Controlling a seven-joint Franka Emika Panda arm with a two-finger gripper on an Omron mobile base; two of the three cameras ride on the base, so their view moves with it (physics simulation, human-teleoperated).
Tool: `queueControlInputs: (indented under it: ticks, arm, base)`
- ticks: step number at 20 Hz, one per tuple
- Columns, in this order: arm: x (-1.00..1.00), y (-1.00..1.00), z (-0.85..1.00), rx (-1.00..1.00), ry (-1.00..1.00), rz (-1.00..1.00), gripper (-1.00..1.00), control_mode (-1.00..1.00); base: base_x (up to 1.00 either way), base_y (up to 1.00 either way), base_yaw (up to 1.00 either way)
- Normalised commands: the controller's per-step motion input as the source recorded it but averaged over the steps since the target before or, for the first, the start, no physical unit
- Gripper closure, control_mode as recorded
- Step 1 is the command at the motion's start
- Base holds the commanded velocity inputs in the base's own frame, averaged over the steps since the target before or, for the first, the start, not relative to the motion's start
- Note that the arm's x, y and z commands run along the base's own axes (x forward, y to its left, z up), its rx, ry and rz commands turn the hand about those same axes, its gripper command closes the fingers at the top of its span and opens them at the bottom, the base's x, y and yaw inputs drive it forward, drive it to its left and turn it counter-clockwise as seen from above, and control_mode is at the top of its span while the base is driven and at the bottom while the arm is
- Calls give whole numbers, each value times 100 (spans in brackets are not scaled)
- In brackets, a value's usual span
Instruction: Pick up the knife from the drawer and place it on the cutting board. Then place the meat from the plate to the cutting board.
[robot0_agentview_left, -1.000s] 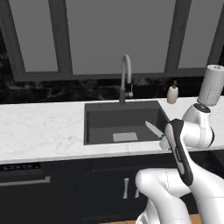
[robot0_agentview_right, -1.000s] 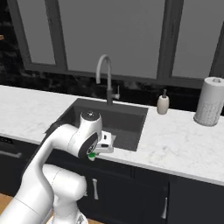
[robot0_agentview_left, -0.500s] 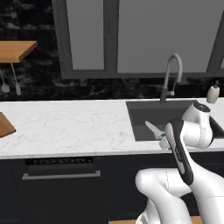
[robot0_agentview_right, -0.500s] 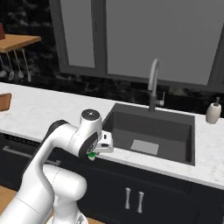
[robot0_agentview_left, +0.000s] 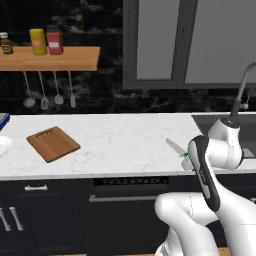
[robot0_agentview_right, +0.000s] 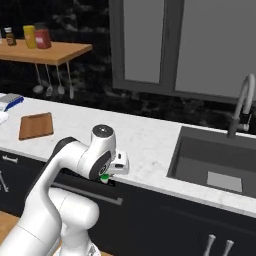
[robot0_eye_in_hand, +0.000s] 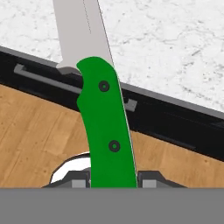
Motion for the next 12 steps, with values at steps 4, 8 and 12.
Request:
queueControlInputs:
  ticks: [4,8,12]
  arm:
    - [0,0,0,0,0,0,100,100]
    - [0,0,0,0,0,0,100,100]
    - [0,0,0,0,0,0,100,100]
  base:
    - [1,95,0]
    - [15,93,0]
    - [25,93,0]
